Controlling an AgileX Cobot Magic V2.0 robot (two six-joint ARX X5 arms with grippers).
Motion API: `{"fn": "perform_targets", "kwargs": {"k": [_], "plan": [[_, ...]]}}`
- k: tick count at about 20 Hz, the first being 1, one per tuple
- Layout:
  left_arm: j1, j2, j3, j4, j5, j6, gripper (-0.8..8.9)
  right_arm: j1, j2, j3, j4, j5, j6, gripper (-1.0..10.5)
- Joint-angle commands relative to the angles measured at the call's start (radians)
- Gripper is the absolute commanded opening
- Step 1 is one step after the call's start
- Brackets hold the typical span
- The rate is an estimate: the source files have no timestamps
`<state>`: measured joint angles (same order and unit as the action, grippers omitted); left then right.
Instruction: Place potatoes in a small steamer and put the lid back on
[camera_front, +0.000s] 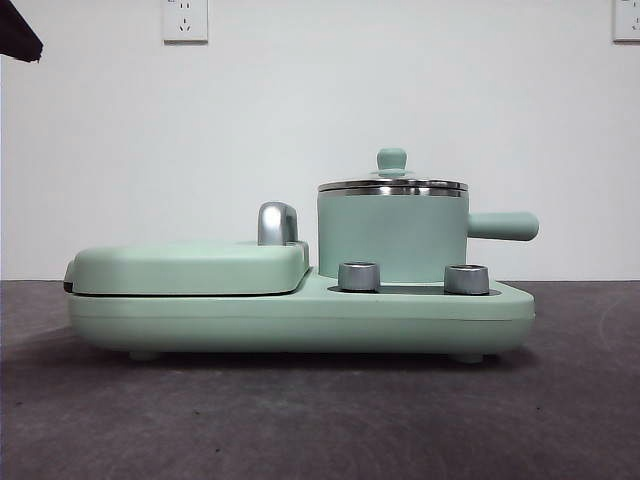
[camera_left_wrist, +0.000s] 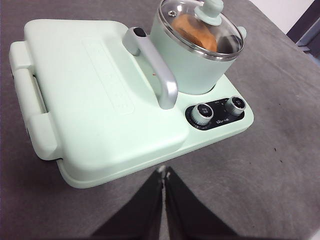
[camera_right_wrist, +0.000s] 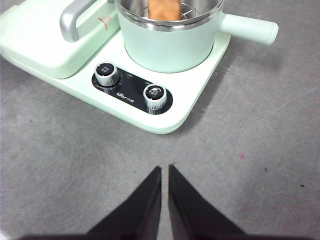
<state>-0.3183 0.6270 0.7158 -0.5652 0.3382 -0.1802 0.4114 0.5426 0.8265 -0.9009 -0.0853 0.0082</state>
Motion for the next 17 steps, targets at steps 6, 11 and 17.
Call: {"fn": "perform_targets", "kwargs": {"k": [6,11,17], "plan": [[0.034,-0.221,-0.197,0.201,-0.032,0.156,0.06,0.005,0.001,0.006,0.011,0.0,0.01,0.2],[0.188,-0.489,-0.531,0.445,-0.097,0.182,0.06,0.005,-0.003,0.006,0.011,0.0,0.01,0.2],[0.32,-0.624,-0.657,0.518,-0.332,0.164,0.06,0.005,-0.003,0.006,0.011,0.0,0.01,0.2]]}}
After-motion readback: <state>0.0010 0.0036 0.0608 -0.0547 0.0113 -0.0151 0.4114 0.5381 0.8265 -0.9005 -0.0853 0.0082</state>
